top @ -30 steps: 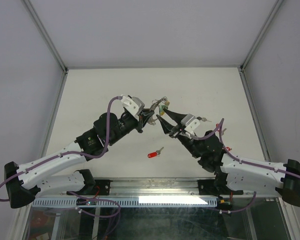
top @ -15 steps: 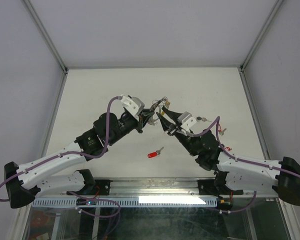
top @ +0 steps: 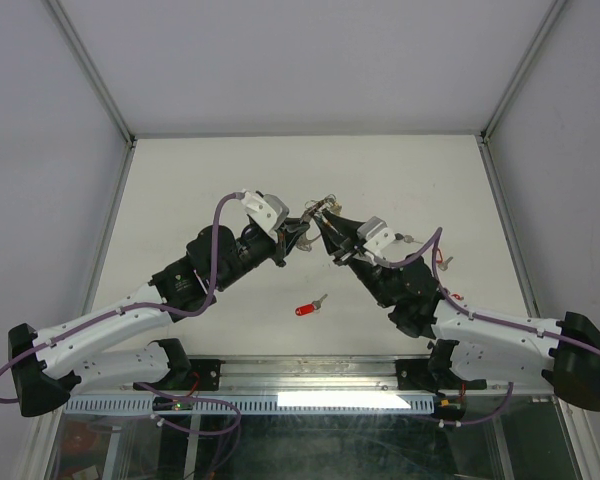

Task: Put the keys on the keyring

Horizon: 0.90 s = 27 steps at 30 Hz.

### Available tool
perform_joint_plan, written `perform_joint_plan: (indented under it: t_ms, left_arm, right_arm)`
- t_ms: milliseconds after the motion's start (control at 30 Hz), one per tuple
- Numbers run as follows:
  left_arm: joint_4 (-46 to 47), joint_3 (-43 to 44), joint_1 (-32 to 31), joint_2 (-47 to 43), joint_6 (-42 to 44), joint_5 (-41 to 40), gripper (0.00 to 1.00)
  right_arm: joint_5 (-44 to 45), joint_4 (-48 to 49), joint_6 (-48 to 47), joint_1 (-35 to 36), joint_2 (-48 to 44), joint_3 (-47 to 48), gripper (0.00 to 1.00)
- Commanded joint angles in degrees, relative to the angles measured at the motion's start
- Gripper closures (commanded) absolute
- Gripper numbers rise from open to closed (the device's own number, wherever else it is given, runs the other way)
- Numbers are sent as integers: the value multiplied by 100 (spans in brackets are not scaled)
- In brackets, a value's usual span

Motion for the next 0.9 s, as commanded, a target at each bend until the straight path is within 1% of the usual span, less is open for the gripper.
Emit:
perform_joint_plan:
  t_ms: [0,133,233,533,867]
  left_arm:
    - [367,220,21,-139,-66,156,100]
    - [373,198,21,-152,-51,122,100]
    - [376,184,19,-165,-38,64,100]
    - [355,132,20,-215,57,-68,100]
    - [297,72,13,-239,117,129,100]
  right_arm:
    - [-104,299,161,-21,16,299,79]
    - [-185,56,257,-25,-108,307,89]
    - [-236,-323,398,-25,-330,328,99]
    - [-593,-1922,885,-21,-1056,602,100]
    - [-645,-3058,898,-21,-1120,1223,100]
